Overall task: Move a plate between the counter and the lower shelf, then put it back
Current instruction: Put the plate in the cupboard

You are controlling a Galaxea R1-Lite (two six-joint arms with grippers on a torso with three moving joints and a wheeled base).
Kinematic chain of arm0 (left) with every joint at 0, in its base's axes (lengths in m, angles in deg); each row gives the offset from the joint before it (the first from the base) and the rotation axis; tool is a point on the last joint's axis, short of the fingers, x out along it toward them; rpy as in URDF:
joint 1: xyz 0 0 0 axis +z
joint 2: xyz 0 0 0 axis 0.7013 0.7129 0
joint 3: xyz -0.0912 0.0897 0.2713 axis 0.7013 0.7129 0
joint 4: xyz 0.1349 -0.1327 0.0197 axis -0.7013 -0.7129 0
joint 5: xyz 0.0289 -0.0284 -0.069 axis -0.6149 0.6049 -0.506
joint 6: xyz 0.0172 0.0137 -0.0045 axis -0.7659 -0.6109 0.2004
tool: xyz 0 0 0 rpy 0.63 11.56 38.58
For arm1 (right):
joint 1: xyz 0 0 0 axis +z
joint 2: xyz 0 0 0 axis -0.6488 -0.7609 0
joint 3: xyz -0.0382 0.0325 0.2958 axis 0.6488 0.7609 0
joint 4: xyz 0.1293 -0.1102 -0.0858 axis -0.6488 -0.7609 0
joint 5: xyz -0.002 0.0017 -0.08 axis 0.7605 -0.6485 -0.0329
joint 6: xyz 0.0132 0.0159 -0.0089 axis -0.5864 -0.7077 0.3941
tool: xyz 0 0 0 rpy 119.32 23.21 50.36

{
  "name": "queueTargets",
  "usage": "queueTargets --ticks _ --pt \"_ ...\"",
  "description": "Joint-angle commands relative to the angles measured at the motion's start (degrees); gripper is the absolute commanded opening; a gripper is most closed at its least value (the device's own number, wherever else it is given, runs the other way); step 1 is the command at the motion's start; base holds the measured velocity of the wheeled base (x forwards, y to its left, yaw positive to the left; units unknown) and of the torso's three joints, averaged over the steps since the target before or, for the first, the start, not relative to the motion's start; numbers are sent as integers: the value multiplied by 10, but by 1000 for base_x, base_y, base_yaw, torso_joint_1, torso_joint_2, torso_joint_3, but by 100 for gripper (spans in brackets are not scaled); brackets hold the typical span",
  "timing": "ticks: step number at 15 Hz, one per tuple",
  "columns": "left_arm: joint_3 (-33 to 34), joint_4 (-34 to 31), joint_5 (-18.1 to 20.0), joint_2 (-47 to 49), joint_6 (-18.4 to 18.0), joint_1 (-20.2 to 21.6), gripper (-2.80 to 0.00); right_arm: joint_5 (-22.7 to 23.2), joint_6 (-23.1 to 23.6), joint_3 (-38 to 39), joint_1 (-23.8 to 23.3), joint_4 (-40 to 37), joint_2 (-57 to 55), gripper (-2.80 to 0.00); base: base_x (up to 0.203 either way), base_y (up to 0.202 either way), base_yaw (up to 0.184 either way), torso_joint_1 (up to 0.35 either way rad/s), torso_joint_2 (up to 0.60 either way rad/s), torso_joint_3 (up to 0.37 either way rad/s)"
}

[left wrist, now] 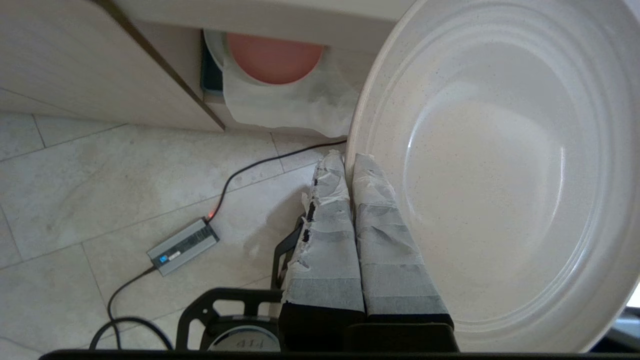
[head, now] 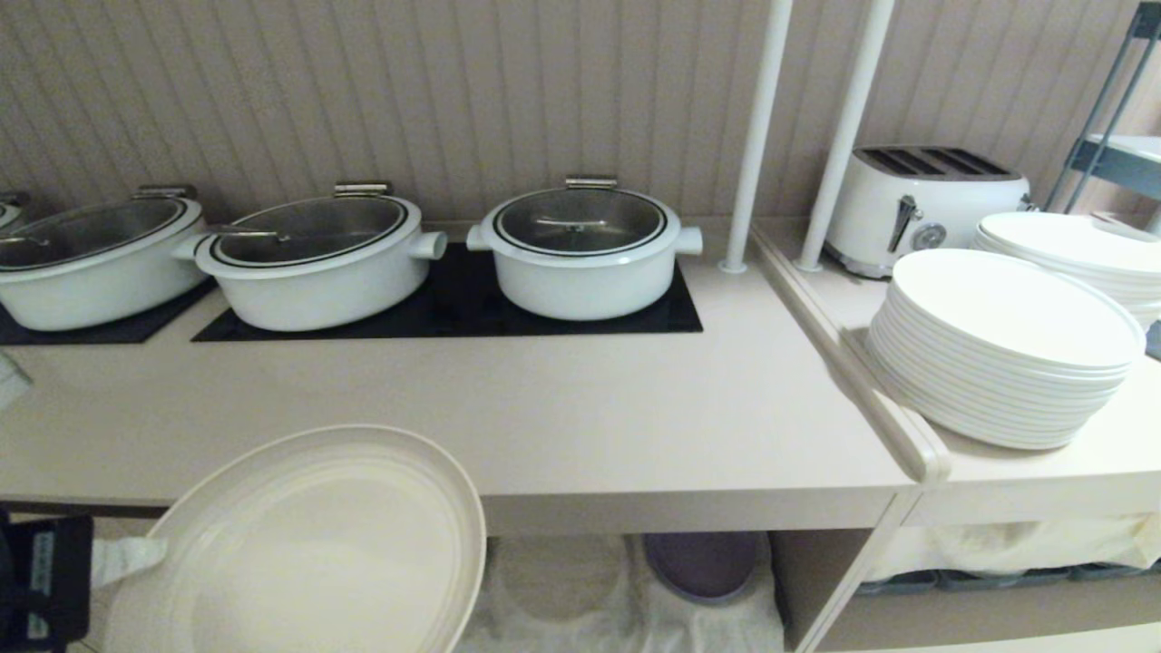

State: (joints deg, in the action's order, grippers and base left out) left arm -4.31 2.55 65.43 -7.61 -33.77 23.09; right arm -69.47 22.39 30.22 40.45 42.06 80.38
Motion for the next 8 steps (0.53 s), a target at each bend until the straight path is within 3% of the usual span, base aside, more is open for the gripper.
queueTargets --ticks 1,8 --pt "20 -2 -1 -41 2 0 -280 0 0 0 0 0 0 -280 0 0 0 0 0 0" --pt "68 -36 -13 -117 4 1 -280 0 0 0 0 0 0 -280 0 0 0 0 0 0"
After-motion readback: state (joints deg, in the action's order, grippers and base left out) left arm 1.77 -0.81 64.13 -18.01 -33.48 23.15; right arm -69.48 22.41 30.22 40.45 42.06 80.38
